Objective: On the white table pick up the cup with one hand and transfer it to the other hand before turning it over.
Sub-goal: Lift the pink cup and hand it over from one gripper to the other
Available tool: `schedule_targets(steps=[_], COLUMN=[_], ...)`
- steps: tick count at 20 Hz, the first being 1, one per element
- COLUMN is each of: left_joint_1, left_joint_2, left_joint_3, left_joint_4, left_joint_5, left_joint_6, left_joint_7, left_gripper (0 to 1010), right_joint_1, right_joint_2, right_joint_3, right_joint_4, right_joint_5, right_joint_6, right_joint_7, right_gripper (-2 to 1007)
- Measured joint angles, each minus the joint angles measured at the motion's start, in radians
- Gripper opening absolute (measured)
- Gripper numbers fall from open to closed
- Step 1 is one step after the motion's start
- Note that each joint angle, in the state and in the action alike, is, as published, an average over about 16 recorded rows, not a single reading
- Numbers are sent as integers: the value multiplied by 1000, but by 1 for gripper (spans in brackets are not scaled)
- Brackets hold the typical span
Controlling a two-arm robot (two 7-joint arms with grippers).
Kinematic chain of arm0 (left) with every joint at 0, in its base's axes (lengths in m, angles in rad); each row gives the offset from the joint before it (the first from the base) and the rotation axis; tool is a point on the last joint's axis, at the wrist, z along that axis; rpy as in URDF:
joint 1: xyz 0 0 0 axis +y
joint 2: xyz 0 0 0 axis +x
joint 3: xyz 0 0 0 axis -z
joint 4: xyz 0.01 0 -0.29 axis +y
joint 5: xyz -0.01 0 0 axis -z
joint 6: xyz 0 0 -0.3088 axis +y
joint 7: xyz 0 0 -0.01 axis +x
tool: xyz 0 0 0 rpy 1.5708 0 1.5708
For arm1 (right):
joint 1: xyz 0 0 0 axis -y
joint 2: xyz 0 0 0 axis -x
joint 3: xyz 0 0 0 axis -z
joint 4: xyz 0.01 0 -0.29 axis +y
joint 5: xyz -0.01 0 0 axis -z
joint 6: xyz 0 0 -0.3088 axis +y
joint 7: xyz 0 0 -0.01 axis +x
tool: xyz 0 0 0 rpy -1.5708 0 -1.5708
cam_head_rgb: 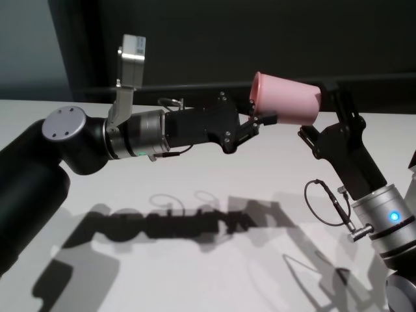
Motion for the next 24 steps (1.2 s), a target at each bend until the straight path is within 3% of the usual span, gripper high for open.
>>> schedule_targets(steps=[24], left_joint_1=[0], left_joint_2=[0], left_joint_3=[0], left_joint_4=[0], left_joint_5=[0], left_joint_6=[0], left_joint_7=[0], left_gripper=[54], right_joint_1=[10], right_joint_2=[39], right_joint_3=[-61], right_joint_4=[5], right_joint_5=[-6], right_joint_6=[-60], right_joint_7=[7], right_gripper=[1002])
